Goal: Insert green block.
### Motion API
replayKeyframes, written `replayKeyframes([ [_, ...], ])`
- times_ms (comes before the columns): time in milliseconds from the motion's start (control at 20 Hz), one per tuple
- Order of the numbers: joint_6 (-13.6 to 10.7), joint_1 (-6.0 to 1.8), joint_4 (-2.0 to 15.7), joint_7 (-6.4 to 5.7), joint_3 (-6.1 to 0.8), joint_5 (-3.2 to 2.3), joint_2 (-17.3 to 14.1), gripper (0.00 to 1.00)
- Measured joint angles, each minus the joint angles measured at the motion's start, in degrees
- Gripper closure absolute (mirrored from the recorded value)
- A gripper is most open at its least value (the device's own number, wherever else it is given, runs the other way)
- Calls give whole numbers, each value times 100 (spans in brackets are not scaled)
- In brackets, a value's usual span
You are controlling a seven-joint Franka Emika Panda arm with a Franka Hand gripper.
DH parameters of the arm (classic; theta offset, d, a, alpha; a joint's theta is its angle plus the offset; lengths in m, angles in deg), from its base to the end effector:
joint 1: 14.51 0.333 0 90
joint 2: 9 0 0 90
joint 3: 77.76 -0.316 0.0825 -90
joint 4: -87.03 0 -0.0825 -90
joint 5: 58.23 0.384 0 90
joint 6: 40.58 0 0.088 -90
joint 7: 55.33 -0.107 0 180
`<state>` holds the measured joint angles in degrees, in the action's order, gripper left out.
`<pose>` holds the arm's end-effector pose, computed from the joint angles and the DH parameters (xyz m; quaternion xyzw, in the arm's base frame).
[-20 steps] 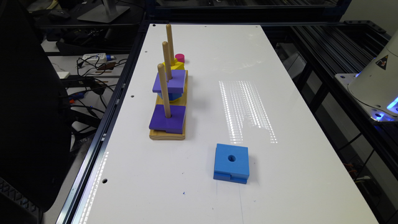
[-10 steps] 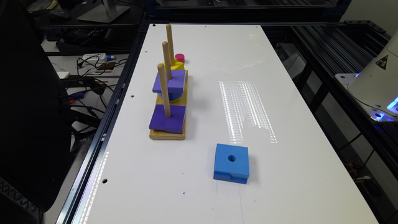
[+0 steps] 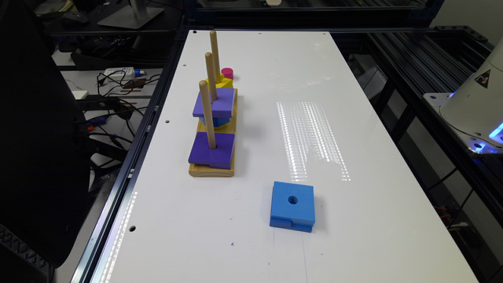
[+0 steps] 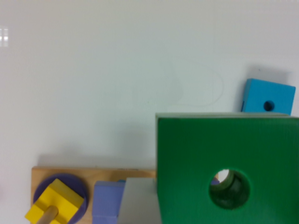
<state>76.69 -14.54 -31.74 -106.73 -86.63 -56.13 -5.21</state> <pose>0.5298 0.0856 0.4626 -0.9286 0.3704 -0.0113 0.0197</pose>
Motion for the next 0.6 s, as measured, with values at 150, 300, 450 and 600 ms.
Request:
replayKeyframes([
  [150,140,1,3,-27,-33,0,-114,100],
  [300,279,1,9,-47,-61,0,-229,100],
  [450,414,2,37,-68,-91,-4,-368,100],
  [600,525,4,100,-108,-123,-16,-523,100],
])
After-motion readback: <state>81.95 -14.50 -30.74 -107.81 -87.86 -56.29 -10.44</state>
